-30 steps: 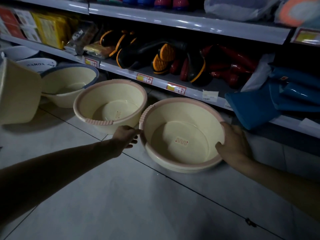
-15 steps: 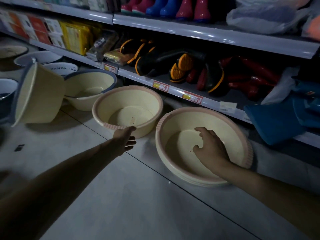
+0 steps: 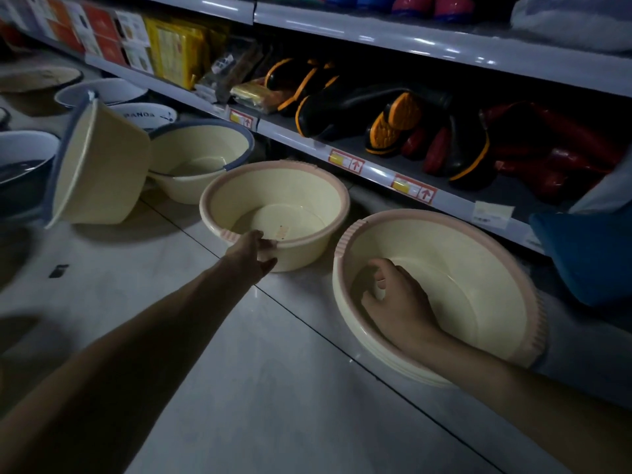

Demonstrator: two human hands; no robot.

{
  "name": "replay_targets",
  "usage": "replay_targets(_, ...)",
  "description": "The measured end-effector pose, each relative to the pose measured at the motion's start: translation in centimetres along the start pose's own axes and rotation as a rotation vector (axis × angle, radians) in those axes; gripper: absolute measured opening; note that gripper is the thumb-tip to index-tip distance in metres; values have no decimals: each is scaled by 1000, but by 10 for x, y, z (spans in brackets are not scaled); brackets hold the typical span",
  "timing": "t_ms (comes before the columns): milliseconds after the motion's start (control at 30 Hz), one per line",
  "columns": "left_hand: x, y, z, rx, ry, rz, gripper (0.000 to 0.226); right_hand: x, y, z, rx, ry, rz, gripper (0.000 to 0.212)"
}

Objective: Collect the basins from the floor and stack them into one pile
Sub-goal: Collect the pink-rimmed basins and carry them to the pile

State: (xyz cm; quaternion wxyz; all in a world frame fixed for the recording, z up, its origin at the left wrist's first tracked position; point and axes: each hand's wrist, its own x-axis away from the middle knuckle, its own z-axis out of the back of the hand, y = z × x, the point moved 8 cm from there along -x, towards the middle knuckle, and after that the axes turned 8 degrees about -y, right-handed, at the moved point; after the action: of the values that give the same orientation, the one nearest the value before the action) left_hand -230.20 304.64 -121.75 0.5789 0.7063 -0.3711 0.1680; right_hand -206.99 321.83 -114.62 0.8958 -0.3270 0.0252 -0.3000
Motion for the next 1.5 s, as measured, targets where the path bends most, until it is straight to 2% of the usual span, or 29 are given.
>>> replay_targets(67, 2, 4, 1, 11, 8, -11, 20, -1, 3, -1, 5, -16, -16, 48)
replay_targets(200, 16, 18, 8, 58, 58, -79, 38, 2, 4, 0, 14, -43, -26, 41)
replay_targets(300, 27, 32, 22, 73, 86, -127, 42, 2, 2, 8, 9, -34, -15, 40)
replay_targets(367, 37, 47, 26, 95, 86, -182, 40, 1, -1, 16, -8, -20, -10, 40)
replay_targets(433, 52, 60, 21, 92, 66, -224, 29, -2, -4, 28, -75, 4, -4, 43)
replay_targets(500, 65, 71, 13, 60, 10, -255, 23, -4, -6, 45, -187, 57, -18, 41)
replay_targets(633, 83, 83, -8, 48, -139, -285, 34, -4, -1, 86, -465, 190, -59, 34)
replay_targets(800, 104, 77, -42, -187, -347, -270, 22, -2, 18, 136, -1167, 237, -243, 54)
replay_targets(900, 105, 66, -54, -342, -403, -264, 30, 1, 40, 170, -1301, 314, -244, 67)
replay_targets(967, 105, 59, -64, -468, -410, -284, 33, 8, 55, 186, -1304, 374, -225, 64)
replay_targets(1033, 106, 54, -77, -558, -407, -301, 39, 17, 71, 193, -1253, 377, -227, 46)
replay_targets(1100, 108, 52, -92, -622, -400, -312, 47, 25, 89, 192, -1113, 317, -271, 24)
replay_targets(1167, 110, 52, -109, -667, -405, -326, 49, 30, 119, 190, -923, 272, -403, 13)
replay_targets(1300, 116, 44, -139, -627, -451, -318, 26, 48, 160, 198, -743, 341, -591, 25)
replay_targets(1367, 116, 35, -148, -646, -460, -305, 23, 51, 169, 199, -723, 373, -609, 30)
replay_targets(1500, 104, 12, -149, -718, -408, -307, 21, 55, 183, 188, -647, 352, -597, 24)
